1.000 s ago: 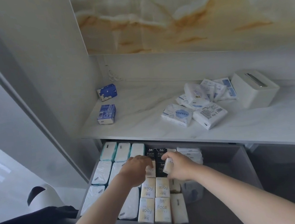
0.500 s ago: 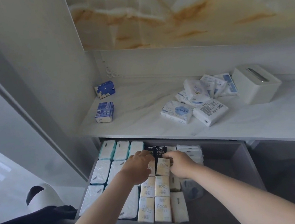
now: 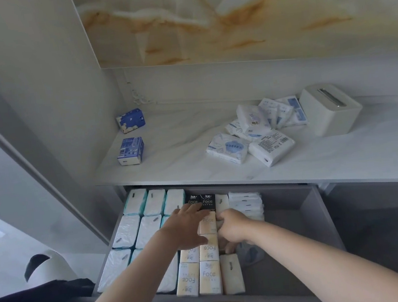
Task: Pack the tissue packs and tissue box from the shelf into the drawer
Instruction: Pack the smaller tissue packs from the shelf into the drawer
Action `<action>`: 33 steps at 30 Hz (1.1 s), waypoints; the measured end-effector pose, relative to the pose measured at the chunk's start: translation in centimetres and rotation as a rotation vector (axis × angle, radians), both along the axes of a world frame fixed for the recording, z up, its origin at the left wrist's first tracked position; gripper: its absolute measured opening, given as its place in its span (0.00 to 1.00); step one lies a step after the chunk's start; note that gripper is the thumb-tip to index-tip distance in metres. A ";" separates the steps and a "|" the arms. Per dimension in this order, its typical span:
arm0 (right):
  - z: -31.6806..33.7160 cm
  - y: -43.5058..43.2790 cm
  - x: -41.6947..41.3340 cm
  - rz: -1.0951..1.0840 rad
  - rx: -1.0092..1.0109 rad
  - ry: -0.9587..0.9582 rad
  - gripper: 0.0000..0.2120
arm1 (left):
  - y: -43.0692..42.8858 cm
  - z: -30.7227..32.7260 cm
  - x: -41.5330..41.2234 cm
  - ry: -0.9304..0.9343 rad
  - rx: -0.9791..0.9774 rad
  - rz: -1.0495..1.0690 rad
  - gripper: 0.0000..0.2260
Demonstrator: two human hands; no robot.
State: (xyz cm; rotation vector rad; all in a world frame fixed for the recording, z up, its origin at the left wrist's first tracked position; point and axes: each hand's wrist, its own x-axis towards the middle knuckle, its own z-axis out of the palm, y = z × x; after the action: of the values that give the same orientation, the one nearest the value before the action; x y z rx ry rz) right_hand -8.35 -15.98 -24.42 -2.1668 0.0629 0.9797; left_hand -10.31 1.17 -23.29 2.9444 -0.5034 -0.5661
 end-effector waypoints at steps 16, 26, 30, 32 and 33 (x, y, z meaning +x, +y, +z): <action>8.3 -6.9 6.2 0.087 -0.156 -0.555 0.17 | -3.7 4.1 2.7 -0.146 -0.113 0.006 0.28; 11.9 -17.0 15.8 0.161 -0.456 -0.688 0.21 | -12.5 8.5 14.0 -0.300 -0.111 0.036 0.25; 11.6 -18.3 19.2 0.049 -0.401 -0.676 0.24 | -14.9 8.9 18.6 -0.309 -0.138 0.136 0.23; 10.9 -18.0 20.8 -0.006 -0.338 -0.667 0.25 | -15.6 8.5 20.6 -0.268 -0.202 0.228 0.23; 10.5 -17.7 21.4 -0.028 -0.307 -0.658 0.24 | -15.9 8.3 21.4 -0.252 -0.226 0.264 0.24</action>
State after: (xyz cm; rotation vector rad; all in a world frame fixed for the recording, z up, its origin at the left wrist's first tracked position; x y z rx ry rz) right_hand 13.05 -33.66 -13.92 -2.6592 -0.0766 0.2094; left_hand 11.13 -14.76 -15.03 2.8092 -0.1774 -0.1008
